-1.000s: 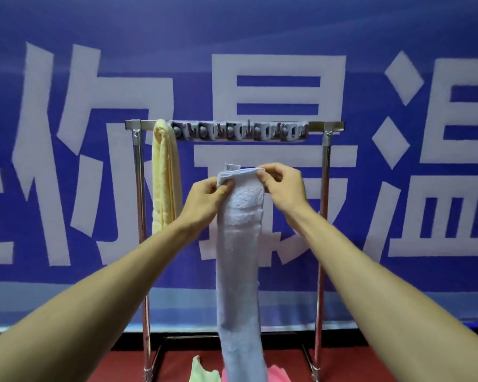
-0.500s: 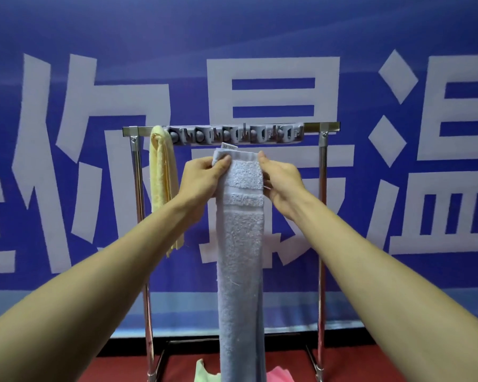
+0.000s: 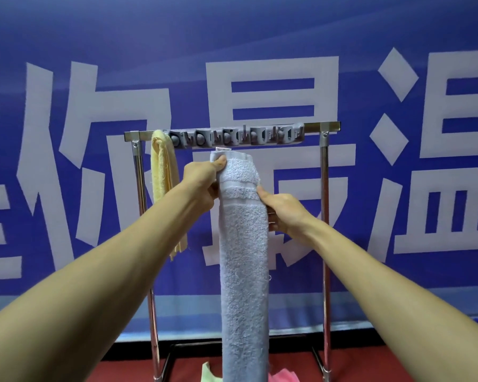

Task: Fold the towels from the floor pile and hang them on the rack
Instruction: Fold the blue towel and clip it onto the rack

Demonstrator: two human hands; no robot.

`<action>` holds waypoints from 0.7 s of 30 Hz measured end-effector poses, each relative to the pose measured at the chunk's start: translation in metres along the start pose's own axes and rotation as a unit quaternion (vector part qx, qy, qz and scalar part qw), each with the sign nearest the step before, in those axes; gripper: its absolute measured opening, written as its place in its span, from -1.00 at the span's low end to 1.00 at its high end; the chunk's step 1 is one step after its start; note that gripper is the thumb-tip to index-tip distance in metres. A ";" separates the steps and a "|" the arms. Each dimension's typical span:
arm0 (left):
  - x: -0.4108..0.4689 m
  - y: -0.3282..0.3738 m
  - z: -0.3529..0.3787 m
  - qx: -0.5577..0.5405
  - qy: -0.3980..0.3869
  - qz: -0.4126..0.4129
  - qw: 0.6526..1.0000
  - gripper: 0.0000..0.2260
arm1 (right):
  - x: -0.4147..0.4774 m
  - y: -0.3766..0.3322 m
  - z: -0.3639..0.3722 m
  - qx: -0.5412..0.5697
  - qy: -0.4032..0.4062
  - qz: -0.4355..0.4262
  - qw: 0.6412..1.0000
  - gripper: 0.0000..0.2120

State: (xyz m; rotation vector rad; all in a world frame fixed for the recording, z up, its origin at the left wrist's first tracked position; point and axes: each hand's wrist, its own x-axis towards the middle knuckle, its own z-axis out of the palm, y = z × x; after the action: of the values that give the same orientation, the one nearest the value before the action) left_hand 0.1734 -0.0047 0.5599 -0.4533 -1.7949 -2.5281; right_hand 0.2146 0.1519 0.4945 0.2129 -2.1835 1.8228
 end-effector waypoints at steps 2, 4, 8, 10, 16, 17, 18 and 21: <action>0.004 0.004 -0.006 -0.032 -0.002 -0.036 0.999 -0.90 | -0.005 0.002 0.002 -0.013 -0.014 0.002 1.000 -0.59; 0.007 0.007 -0.012 -0.072 0.000 -0.072 0.995 -0.83 | -0.009 0.005 0.002 -0.021 -0.042 -0.009 0.999 -0.68; 0.006 0.006 -0.024 -0.087 0.014 -0.106 0.990 -0.92 | -0.014 0.006 -0.002 -0.038 -0.077 -0.047 0.995 -0.77; 0.007 -0.001 -0.032 -0.113 0.019 -0.116 0.987 -0.87 | -0.013 0.004 -0.001 -0.040 -0.049 -0.065 0.996 -0.75; -0.008 -0.034 -0.046 -0.092 -0.040 -0.115 0.988 -0.56 | -0.002 -0.010 0.006 -0.034 0.034 -0.088 0.995 -0.87; -0.012 -0.043 -0.048 -0.067 -0.058 -0.123 0.988 -0.54 | -0.001 -0.013 0.007 -0.041 0.039 -0.091 0.994 -0.88; -0.014 -0.054 -0.051 -0.056 -0.072 -0.137 0.986 -0.57 | 0.000 -0.016 0.009 -0.047 0.045 -0.094 0.993 -0.90; -0.021 -0.077 -0.056 -0.062 -0.135 -0.191 0.970 -0.35 | 0.003 -0.022 0.012 -0.042 0.063 -0.092 0.993 -0.89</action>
State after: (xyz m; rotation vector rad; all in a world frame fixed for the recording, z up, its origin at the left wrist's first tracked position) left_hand 0.1669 -0.0338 0.4670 -0.5231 -1.9906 -2.9777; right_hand 0.2165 0.1366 0.5142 0.2627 -2.0755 1.5972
